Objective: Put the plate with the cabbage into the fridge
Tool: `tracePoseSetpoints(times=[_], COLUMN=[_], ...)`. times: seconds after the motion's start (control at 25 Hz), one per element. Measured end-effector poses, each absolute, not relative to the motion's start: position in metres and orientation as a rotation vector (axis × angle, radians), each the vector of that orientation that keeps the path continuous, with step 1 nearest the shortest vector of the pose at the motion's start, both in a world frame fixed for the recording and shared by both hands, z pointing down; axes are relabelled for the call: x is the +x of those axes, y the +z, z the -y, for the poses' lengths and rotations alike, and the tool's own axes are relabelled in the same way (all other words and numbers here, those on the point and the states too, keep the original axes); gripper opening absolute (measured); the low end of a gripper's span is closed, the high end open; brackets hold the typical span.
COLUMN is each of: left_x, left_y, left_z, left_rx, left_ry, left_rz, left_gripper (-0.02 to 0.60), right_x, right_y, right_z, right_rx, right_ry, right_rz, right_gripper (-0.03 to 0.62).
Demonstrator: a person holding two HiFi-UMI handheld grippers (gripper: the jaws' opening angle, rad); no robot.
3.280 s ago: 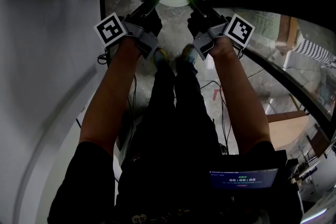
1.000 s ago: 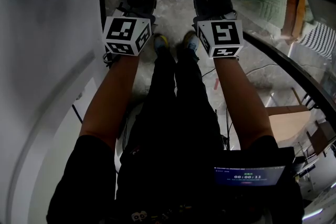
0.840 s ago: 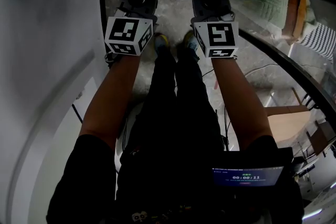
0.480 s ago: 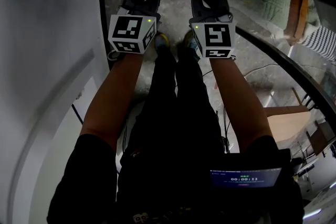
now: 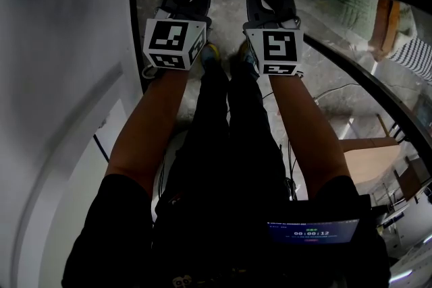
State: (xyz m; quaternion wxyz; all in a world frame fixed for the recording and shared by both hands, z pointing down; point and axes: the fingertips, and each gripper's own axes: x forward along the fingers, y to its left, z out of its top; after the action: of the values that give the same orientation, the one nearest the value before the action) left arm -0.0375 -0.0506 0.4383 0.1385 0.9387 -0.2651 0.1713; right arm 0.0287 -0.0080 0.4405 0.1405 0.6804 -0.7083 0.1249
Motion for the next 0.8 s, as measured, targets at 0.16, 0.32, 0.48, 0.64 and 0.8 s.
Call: tracePoseSetpoints(times=[0.16,0.32,0.48,0.64,0.8], left_x=[-0.034,-0.031,-0.03,-0.026,-0.018], left_y=[0.435,0.436,0.435,0.436,0.436], left_z=[0.053,0.057,0.061,0.067,0.074], left_rx=[2.724,2.725,2.731,2.73,2.722], left_ry=[0.49,0.488,0.493,0.506,0.517], left_rz=[0.765,0.766,0.758,0.755,0.752], left_gripper=[0.009,0.009,0.009,0.009,0.009], right_x=[0.03,0.032,0.033,0.037,0.045], right_y=[0.44,0.441,0.439,0.44,0.44], right_z=[0.01,0.013,0.016,0.022,0.03], right_rx=[1.972,1.975,1.984,1.982,1.986], right_ry=[0.36,0.357,0.361,0.367,0.377], right_rz=[2.042,2.045,2.045,2.043,2.041], right_gripper=[0.005,0.005,0.005,0.005,0.005])
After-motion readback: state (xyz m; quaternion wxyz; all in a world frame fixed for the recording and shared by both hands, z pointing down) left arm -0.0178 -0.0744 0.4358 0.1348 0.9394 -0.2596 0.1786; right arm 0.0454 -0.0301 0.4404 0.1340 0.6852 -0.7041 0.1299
